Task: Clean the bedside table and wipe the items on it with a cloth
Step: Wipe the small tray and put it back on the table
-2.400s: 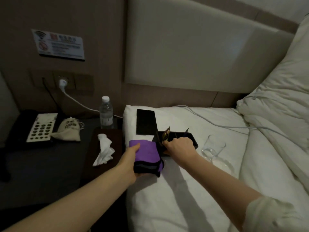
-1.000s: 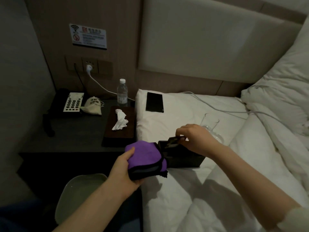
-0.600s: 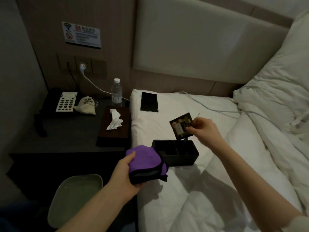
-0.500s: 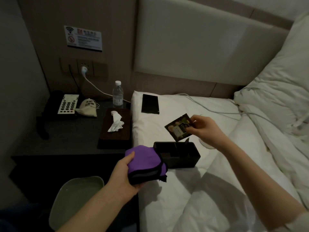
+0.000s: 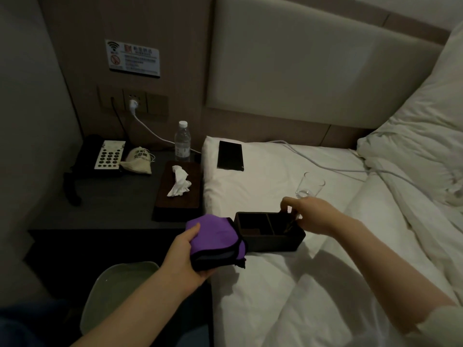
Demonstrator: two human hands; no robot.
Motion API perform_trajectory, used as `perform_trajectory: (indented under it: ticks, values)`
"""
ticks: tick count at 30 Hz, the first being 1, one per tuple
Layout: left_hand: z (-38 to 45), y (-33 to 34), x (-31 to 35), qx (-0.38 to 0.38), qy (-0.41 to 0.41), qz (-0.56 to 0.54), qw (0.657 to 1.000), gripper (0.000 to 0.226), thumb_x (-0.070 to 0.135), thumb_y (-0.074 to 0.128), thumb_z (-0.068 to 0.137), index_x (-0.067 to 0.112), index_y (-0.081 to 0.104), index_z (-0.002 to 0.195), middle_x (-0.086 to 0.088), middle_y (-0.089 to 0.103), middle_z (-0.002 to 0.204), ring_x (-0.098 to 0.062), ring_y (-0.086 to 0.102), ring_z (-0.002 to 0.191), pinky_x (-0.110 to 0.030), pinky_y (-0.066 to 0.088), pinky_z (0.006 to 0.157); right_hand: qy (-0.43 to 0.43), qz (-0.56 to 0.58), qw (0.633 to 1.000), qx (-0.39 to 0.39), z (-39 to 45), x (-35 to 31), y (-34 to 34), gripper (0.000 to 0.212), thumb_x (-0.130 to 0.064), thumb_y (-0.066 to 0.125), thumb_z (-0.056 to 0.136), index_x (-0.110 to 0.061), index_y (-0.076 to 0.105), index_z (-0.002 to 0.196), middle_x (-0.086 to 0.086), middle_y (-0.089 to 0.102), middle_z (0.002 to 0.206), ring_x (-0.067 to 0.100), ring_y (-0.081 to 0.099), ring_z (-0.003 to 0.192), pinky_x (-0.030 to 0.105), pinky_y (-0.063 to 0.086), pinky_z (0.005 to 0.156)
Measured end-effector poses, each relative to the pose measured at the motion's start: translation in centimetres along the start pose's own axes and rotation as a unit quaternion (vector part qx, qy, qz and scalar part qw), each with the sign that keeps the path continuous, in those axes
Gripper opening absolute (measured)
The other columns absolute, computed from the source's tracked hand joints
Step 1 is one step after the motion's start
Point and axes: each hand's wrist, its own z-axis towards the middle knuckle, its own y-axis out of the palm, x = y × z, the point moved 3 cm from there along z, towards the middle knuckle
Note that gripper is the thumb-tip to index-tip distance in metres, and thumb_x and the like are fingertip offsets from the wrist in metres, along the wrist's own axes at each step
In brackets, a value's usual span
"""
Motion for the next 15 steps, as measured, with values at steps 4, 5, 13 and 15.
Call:
perform_trajectory:
  ticks: [4, 5, 13, 15]
  values:
    - [0.2, -0.4, 0.3, -0.002, 0.006, -0.002, 1.0, 0.022, 0.029, 0.061, 0.089, 0.016, 0.059, 0.106, -0.019, 0.066, 0.11, -0.04, 0.064, 0.097, -0.047, 0.06, 0.066, -0.007, -0.04, 0.999, 0.021, 0.3, -0.5, 0.8, 0.063, -0.004, 0.051, 0.082, -0.04, 0.039, 0.132, -0.006, 0.068, 0.099, 0.018, 0.057, 0.078, 0.029, 0.044, 0.055]
    - [0.3, -0.5, 0.3, 0.0, 0.007, -0.001, 1.0, 0.023, 0.029, 0.06, 0.089, 0.016, 0.059, 0.107, -0.019, 0.066, 0.111, -0.04, 0.064, 0.098, -0.046, 0.059, 0.068, -0.006, -0.039, 0.999, 0.033, 0.3, -0.6, 0.8, 0.069, -0.003, 0.052, 0.081, -0.043, 0.034, 0.135, -0.006, 0.067, 0.099, 0.017, 0.054, 0.075, 0.025, 0.039, 0.05]
    - [0.4, -0.5, -0.2, 0.007, 0.003, 0.008, 1.0, 0.016, 0.03, 0.059, 0.091, 0.015, 0.059, 0.099, -0.019, 0.065, 0.108, -0.039, 0.063, 0.097, -0.046, 0.058, 0.068, -0.034, -0.075, 0.994, 0.07, 0.1, -1.1, -0.6, 0.02, -0.028, 0.062, 0.087, -0.022, 0.065, 0.106, -0.001, 0.055, 0.113, 0.02, 0.052, 0.105, 0.031, 0.044, 0.069]
    - [0.5, -0.6, 0.0, 0.009, 0.008, 0.013, 1.0, 0.018, 0.03, 0.059, 0.091, 0.014, 0.06, 0.098, -0.018, 0.066, 0.106, -0.039, 0.064, 0.097, -0.046, 0.056, 0.072, -0.044, -0.076, 0.993, 0.085, -0.4, -1.4, -2.1, 0.016, -0.033, 0.065, 0.086, -0.022, 0.065, 0.098, -0.003, 0.053, 0.111, 0.02, 0.051, 0.104, 0.031, 0.044, 0.068]
